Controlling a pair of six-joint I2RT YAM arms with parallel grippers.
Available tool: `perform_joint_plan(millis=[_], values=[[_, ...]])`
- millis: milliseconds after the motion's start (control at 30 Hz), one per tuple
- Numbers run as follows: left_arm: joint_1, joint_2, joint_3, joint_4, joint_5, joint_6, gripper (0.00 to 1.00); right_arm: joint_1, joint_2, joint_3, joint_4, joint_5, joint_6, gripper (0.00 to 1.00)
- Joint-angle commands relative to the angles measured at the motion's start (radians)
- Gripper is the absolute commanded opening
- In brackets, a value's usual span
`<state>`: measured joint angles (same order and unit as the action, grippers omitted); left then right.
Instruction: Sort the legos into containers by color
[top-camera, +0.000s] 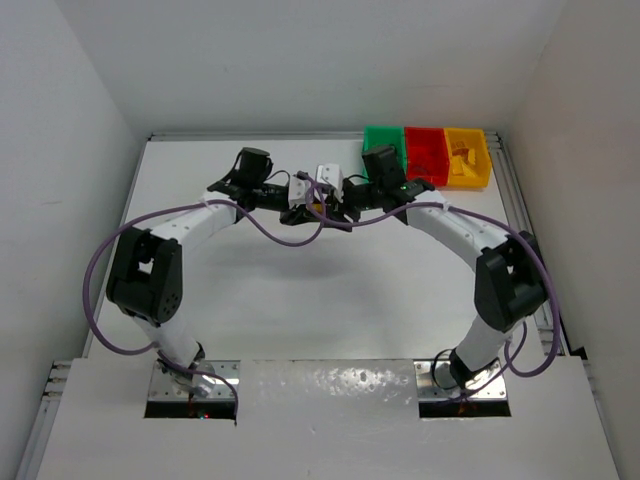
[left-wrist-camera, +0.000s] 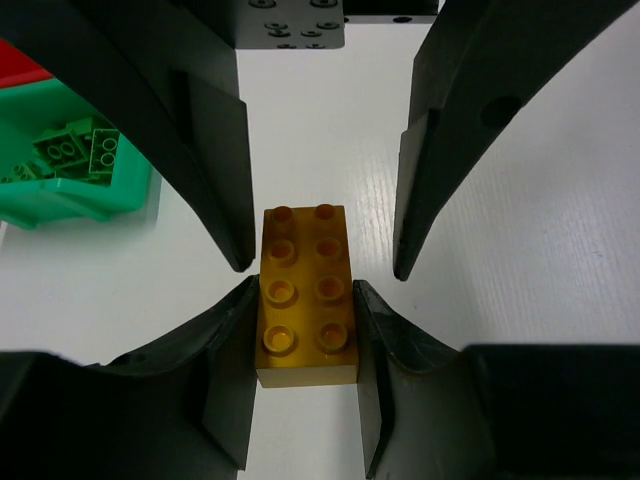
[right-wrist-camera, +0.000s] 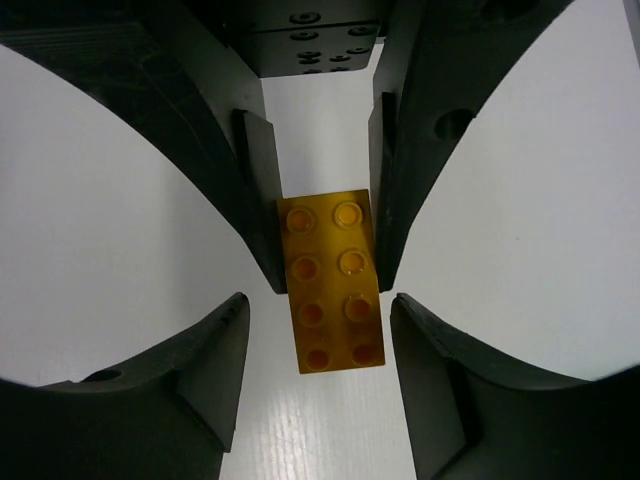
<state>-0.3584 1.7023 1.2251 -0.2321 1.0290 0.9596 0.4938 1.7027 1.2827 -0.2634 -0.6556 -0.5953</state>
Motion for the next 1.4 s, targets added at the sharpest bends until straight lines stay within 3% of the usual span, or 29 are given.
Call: perform_joint_plan(millis=[0,367,500,533,567,700,733,800,833,900,933,1067,1167,1267,1300,1367], values=[[-0.004,-0.049,0.01,0.016,0.062,0.007,0.0,0.006,0.014,0.006,0.006,-0.042,-0.027,0.57],[-0.004,-0.058,0.01,0.025,0.083,0.001,0.0,0.008,0.035,0.006,0.023,-0.027,-0.014,0.42],[-0.004,-0.059,0.01,0.022,0.082,0.004,0.0,0.008,0.043,0.017,0.006,-0.004,-0.011,0.26],[-0.004,-0.059,0.01,0.02,0.077,0.005,0.0,0.008,0.046,0.029,-0.008,0.022,-0.006,0.06],[-0.002,-0.059,0.01,0.02,0.075,0.01,0.0,0.006,0.048,0.032,-0.014,0.033,-0.001,0.01],[-0.002,-0.059,0.008,0.014,0.071,0.014,0.0,0.008,0.035,0.018,0.003,0.054,0.026,0.0],[-0.002,-0.058,0.008,0.013,0.063,0.016,0.03,0.006,0.028,0.007,0.018,0.06,0.04,0.0],[-0.002,-0.058,0.008,0.017,0.043,0.001,0.27,0.005,0.02,-0.006,0.041,0.094,0.06,0.0],[-0.002,-0.058,0.01,0.016,0.014,-0.002,0.54,0.003,0.018,-0.011,0.047,0.121,0.078,0.0],[-0.001,-0.062,0.008,0.011,-0.039,-0.001,0.94,-0.011,0.011,-0.028,0.081,0.136,0.118,0.0],[0.004,-0.066,0.002,0.011,-0.056,-0.001,1.0,-0.02,0.0,-0.037,0.098,0.136,0.139,0.0],[0.022,-0.105,-0.042,0.057,-0.13,-0.025,1.0,-0.096,-0.034,-0.098,0.205,0.168,0.251,0.0],[0.033,-0.145,-0.119,0.222,-0.254,-0.184,1.0,-0.165,-0.061,-0.152,0.321,0.22,0.386,0.0],[0.033,-0.164,-0.191,0.435,-0.51,-0.431,1.0,-0.213,-0.046,-0.165,0.417,0.477,0.552,0.0],[0.032,-0.159,-0.197,0.456,-0.644,-0.487,1.0,-0.222,-0.026,-0.123,0.402,0.692,0.64,0.0],[0.032,-0.147,-0.188,0.461,-0.742,-0.567,1.0,-0.245,0.058,0.0,0.31,0.848,0.687,0.0]])
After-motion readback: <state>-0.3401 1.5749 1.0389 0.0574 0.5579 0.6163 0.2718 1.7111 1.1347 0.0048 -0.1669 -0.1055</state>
